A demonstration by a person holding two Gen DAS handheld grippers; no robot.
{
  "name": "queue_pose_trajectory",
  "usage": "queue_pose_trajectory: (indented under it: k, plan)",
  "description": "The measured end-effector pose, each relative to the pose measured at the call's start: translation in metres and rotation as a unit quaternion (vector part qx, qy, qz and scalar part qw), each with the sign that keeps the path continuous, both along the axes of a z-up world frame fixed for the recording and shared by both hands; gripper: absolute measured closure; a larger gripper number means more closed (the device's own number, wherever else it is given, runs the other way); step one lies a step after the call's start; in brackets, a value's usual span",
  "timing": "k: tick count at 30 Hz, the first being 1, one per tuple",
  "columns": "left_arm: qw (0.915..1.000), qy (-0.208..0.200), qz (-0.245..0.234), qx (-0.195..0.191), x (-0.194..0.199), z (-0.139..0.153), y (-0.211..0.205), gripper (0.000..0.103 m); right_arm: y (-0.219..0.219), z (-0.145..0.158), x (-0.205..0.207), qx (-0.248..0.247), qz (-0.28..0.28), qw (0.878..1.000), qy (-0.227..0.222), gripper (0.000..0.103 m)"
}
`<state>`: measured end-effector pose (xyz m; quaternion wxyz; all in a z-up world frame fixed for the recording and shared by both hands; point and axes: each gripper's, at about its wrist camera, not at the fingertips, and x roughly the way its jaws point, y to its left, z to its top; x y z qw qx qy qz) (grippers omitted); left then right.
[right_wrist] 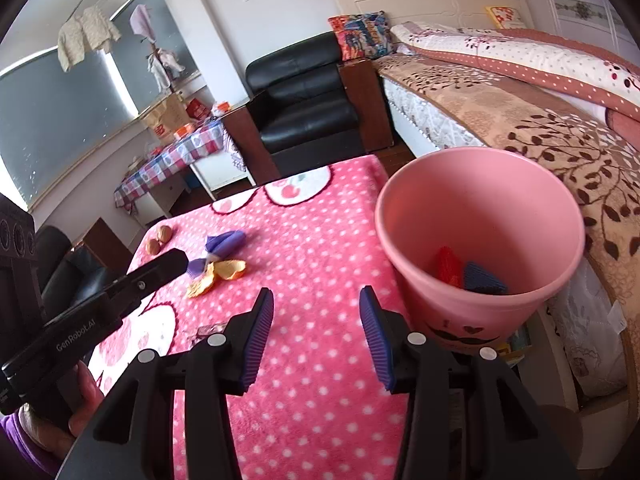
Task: Collect trash
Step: 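Move both open tools back over the table, then grasp the purple-wrapped item with the left tool while the right tool grasps a bread crust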
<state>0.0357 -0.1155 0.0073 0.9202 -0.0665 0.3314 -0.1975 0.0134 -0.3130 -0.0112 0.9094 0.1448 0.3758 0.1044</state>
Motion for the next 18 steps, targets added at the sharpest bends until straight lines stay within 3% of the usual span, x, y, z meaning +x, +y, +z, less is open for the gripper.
queue_pose_trajectory:
  k: [7, 18]
  plan:
    - [0.9988, 0.010, 0.047, -0.004, -0.012, 0.000, 0.045, 0.093, 0.027, 0.003, -0.008, -0.005, 0.035, 0.999, -0.003, 0.058]
    - [0.9942, -0.007, 0.105, -0.024, -0.033, 0.015, 0.098, 0.093, 0.050, 0.019, -0.022, 0.000, 0.055, 0.998, -0.018, 0.057]
